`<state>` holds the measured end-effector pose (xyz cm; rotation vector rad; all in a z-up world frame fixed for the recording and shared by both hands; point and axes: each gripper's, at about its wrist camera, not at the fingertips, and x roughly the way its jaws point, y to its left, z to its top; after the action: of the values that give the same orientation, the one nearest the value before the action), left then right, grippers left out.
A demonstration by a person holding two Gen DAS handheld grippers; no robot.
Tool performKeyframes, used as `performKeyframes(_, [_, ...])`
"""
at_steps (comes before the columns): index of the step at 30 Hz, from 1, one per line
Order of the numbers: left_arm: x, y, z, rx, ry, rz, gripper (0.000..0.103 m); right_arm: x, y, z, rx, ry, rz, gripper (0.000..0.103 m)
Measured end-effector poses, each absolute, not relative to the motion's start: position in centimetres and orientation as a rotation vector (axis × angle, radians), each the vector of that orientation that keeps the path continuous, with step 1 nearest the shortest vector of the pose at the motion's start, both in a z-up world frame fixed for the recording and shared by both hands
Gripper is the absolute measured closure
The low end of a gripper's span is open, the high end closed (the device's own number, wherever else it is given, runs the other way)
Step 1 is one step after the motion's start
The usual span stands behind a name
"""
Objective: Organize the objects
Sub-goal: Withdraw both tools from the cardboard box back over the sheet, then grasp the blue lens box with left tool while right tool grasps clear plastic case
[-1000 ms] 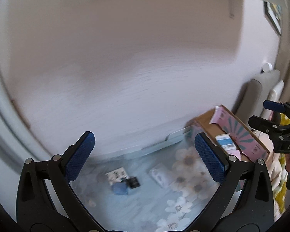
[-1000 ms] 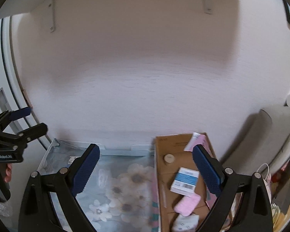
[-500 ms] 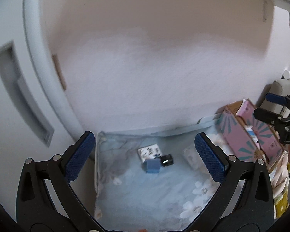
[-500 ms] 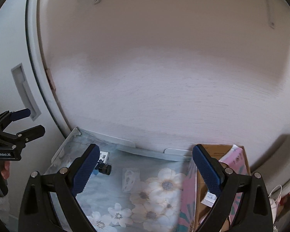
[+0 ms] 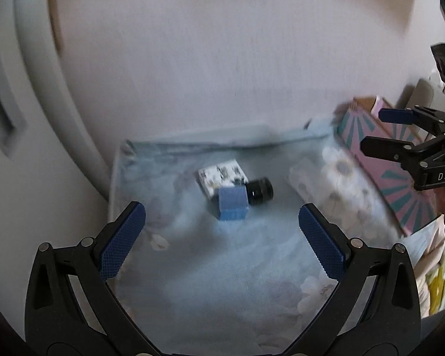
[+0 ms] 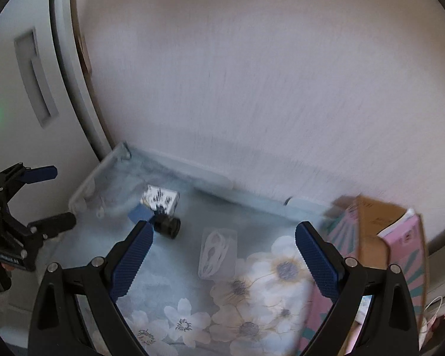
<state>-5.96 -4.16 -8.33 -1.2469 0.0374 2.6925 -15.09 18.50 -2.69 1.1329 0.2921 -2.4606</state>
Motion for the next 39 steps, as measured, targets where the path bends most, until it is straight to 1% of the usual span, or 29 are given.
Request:
performKeyframes(4, [-7.7, -3.4, -12.0, -1.309, 0.022, 2.651, 0.008, -16.1, 17.7, -6.8, 1.221, 0.303, -2.418, 0.007])
performKeyframes(9, [-10.2, -3.2, -15.5, -1.358, -0.018, 2.626, 0.013, -17.3, 17.0, -10.7, 1.313, 0.339, -2.395, 0.007])
performKeyframes(11, [-11.1, -3.3, -16.7, -1.377, -0.032, 2.612, 0.018, -17.9, 16.7, -12.0, 1.342, 0.35, -2.389, 0.007])
performKeyframes(15, [-12.4, -3.1, -18.5, -1.412, -0.025, 2.59, 0.026, -18.7, 16.3, -13.5, 1.377, 0.381, -2.384, 0.008])
performKeyframes(17, [-12.7, -3.0, -18.9, -1.419, -0.017, 2.579, 0.032, -19.1, 16.0, -14.0, 1.393, 0.391, -2.38, 0.01])
performKeyframes(21, [-13.1, -2.7, -19.4, -1.428, 0.0, 2.569, 0.035, -19.7, 15.5, -14.8, 1.426, 0.406, -2.367, 0.017])
performKeyframes(24, [-13.6, -2.7, -19.9, -1.451, -0.046, 2.551, 0.036, -20.2, 15.3, -15.4, 1.46, 0.402, -2.351, 0.022])
performKeyframes(25, [-13.7, -2.7, -19.9, -1.453, -0.059, 2.552, 0.039, -20.4, 15.2, -15.6, 1.474, 0.393, -2.344, 0.026])
performKeyframes(27, [-13.8, -2.7, -20.0, -1.456, -0.067, 2.556, 0.042, -20.6, 15.2, -15.8, 1.499, 0.382, -2.335, 0.031])
performKeyframes(29, [-13.8, -2.6, -19.9, -1.457, -0.072, 2.549, 0.05, -20.6, 15.1, -16.0, 1.51, 0.378, -2.33, 0.036])
performKeyframes(30, [-13.8, -2.4, -19.9, -1.458, -0.064, 2.548, 0.052, -20.6, 15.1, -16.0, 1.516, 0.376, -2.326, 0.04])
performKeyframes(32, [-13.8, -2.1, -19.8, -1.459, -0.039, 2.551, 0.06, -20.6, 15.1, -16.2, 1.527, 0.375, -2.321, 0.047])
performKeyframes(34, [-13.7, -1.9, -19.7, -1.454, -0.029, 2.545, 0.065, -20.5, 15.0, -16.2, 1.532, 0.387, -2.325, 0.053])
performKeyframes(39, [-13.7, -1.4, -19.6, -1.455, -0.014, 2.549, 0.067, -20.4, 15.1, -16.1, 1.536, 0.385, -2.327, 0.053])
